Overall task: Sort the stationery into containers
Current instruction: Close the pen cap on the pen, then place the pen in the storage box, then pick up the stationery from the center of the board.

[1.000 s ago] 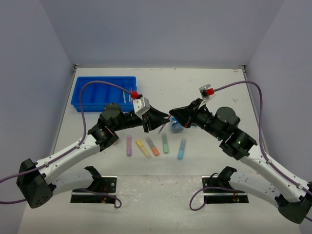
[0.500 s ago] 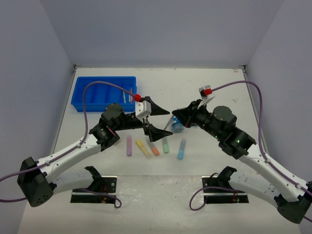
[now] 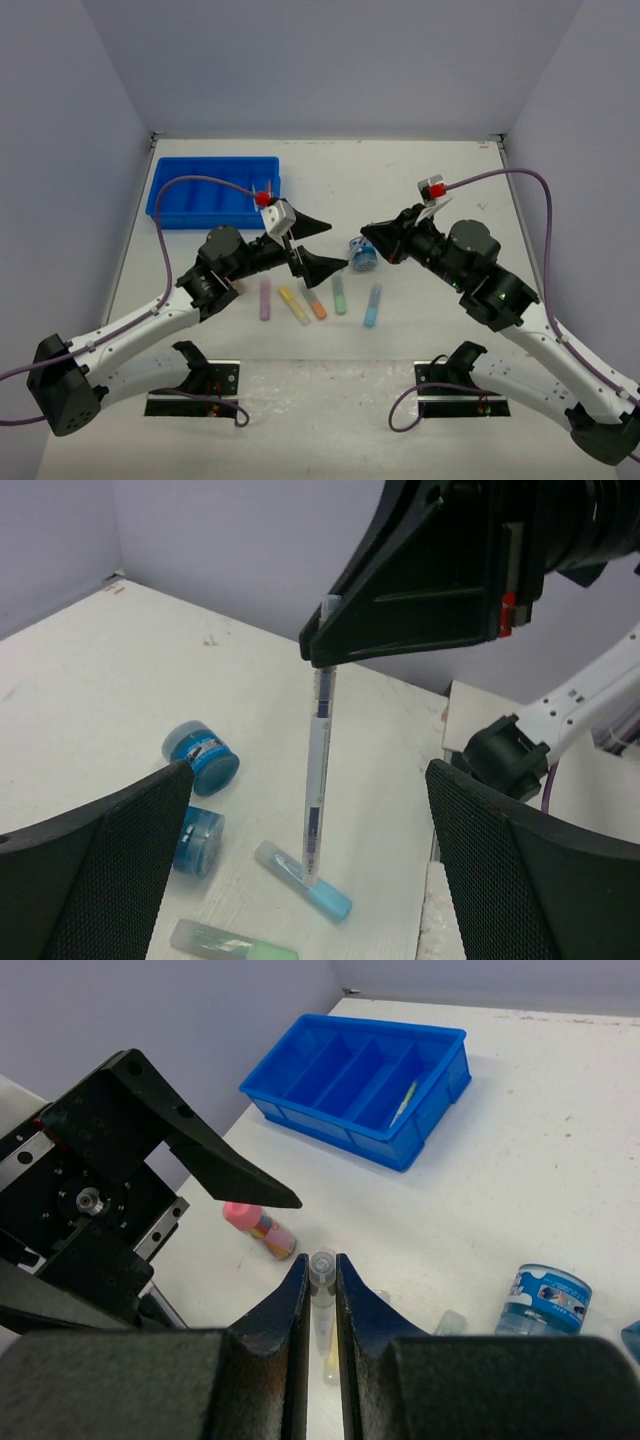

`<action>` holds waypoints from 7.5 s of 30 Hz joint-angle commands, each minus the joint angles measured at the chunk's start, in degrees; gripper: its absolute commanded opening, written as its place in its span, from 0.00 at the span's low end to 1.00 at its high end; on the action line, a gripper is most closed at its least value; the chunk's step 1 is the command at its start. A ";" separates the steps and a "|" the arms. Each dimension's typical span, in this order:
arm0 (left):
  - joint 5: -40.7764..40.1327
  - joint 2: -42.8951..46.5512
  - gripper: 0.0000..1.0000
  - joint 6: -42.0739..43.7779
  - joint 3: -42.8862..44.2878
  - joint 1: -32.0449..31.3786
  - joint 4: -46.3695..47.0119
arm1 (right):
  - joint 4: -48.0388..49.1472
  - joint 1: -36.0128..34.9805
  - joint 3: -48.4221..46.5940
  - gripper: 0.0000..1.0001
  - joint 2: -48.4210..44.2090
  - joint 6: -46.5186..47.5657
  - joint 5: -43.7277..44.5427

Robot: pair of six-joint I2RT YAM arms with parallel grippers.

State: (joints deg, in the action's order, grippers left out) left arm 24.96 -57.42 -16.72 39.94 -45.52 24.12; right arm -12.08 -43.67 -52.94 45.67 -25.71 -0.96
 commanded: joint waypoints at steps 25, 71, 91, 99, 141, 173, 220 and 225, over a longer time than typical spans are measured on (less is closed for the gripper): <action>11.64 -11.43 0.12 1.42 7.71 -1.22 1.28 | -2.37 0.52 -9.39 0.00 4.75 1.84 -11.01; 11.89 -3.80 0.00 -4.31 -0.07 1.45 13.29 | 3.39 0.77 0.98 0.46 7.26 -1.32 -12.02; 11.09 -6.98 0.00 -5.18 0.12 1.40 10.30 | -5.35 3.95 -16.90 0.64 8.44 4.44 -14.81; -10.22 -10.43 0.00 -4.58 8.69 2.83 -6.63 | -5.80 5.30 -15.25 0.78 3.66 5.03 1.63; -28.14 -52.76 0.54 1.47 44.15 30.43 -38.35 | -12.18 9.48 -10.02 0.99 7.79 6.84 9.72; -23.19 -3.63 1.00 -10.87 13.72 21.30 -31.32 | -21.18 19.94 -11.04 0.94 47.75 -19.35 24.67; 20.45 -13.06 0.98 -27.42 9.63 9.83 8.33 | 5.10 2.28 0.55 0.00 4.69 19.90 -22.75; 20.20 -14.23 0.83 -24.55 10.59 9.11 3.67 | 5.16 2.28 0.12 0.00 4.23 20.30 -21.78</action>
State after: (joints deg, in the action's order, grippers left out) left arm 43.78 -70.94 -43.81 49.35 -35.90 29.05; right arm -10.55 -41.15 -49.28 51.13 -6.83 -21.98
